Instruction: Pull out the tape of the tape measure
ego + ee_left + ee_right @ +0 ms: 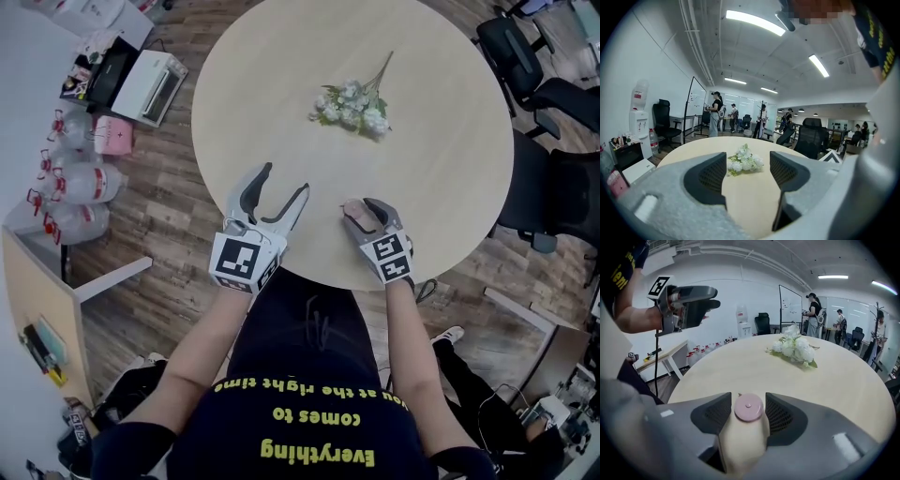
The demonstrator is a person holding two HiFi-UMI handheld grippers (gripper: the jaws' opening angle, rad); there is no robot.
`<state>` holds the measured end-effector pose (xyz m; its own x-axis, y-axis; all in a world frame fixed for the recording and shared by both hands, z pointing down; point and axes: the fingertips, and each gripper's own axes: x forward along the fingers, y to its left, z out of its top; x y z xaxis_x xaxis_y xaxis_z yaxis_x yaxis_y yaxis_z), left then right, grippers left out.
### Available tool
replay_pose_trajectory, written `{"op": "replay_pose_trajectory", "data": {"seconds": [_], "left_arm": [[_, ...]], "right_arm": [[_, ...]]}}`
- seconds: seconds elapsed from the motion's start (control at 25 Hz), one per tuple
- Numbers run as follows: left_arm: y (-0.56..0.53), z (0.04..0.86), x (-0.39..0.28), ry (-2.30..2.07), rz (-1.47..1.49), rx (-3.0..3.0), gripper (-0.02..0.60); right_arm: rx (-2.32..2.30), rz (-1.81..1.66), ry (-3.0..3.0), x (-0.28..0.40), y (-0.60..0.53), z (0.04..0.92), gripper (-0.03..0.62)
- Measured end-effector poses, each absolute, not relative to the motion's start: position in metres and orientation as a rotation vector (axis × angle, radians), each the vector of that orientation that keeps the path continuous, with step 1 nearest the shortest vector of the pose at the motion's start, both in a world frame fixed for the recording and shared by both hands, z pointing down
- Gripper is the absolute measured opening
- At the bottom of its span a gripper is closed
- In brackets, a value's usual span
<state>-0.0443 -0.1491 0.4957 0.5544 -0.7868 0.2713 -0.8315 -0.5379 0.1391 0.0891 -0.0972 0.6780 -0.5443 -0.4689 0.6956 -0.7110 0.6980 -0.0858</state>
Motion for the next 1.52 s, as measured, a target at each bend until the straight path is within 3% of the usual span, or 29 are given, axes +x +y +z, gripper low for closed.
{"op": "replay_pose_trajectory", "data": {"seconds": [0.44, 0.68, 1.16, 1.52], "left_arm": [[-0.143, 0.502, -0.050, -1.379, 0.275, 2.509, 0.287], [-0.142, 0.502, -0.050, -1.369, 0.276, 2.510, 0.288], [-0.139, 0.486, -0.024, -1.187, 0.239, 2.633, 0.275], [-0.134, 0.463, -0.007, -1.079, 0.197, 2.725, 0.275]], "right_arm": [[0.771, 0.422, -2.237, 0.087, -0.093, 0.701, 0.255], [0.746, 0.422, -2.227, 0.088, -0.094, 0.699, 0.227], [0.765, 0.687, -2.376, 0.088, -0.086, 0.613, 0.225], [0.729, 0.670, -2.374, 0.094, -0.066, 0.569, 0.225]]}}
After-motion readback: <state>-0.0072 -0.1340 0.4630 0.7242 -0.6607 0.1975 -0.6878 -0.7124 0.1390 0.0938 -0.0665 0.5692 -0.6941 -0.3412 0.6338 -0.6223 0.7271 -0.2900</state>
